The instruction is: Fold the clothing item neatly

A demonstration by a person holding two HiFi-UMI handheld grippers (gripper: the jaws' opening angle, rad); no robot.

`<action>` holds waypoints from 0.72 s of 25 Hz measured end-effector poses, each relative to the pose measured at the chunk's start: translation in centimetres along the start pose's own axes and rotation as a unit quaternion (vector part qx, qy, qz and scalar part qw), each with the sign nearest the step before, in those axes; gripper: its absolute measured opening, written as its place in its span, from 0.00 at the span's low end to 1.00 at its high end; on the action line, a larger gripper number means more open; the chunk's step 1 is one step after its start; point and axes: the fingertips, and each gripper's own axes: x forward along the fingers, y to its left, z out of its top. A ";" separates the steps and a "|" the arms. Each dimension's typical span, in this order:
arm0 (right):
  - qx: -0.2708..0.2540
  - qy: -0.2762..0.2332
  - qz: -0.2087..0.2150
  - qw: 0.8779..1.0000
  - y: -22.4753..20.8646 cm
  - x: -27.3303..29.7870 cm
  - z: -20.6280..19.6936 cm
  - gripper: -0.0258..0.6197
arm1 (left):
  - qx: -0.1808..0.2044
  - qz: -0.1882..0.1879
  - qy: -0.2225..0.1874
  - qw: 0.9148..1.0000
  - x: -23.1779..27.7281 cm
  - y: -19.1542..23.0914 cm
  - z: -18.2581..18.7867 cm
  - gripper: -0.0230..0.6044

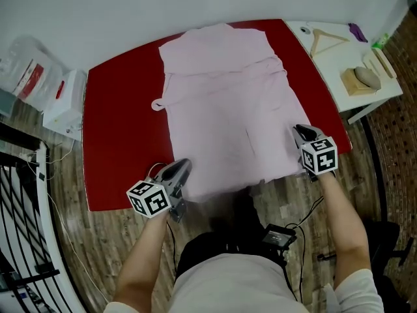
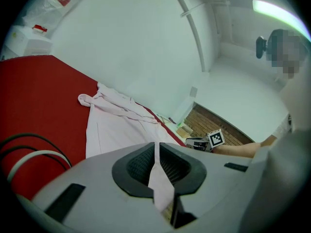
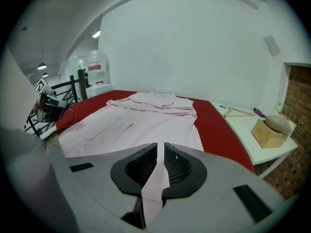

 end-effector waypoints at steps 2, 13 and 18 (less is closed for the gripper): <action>0.000 -0.001 -0.003 1.000 0.4 -0.9 -0.6 0.08 | 0.002 -0.002 -0.002 1.000 -0.6 -0.4 -0.6 0.05; -0.005 -0.001 -0.005 1.000 2.3 -5.5 -3.0 0.08 | 0.006 -0.004 0.007 1.000 -2.9 -3.1 -3.5 0.07; -0.002 0.005 0.000 1.000 2.0 -6.7 -3.5 0.08 | -0.003 0.008 0.005 1.000 -3.5 -4.3 -3.6 0.07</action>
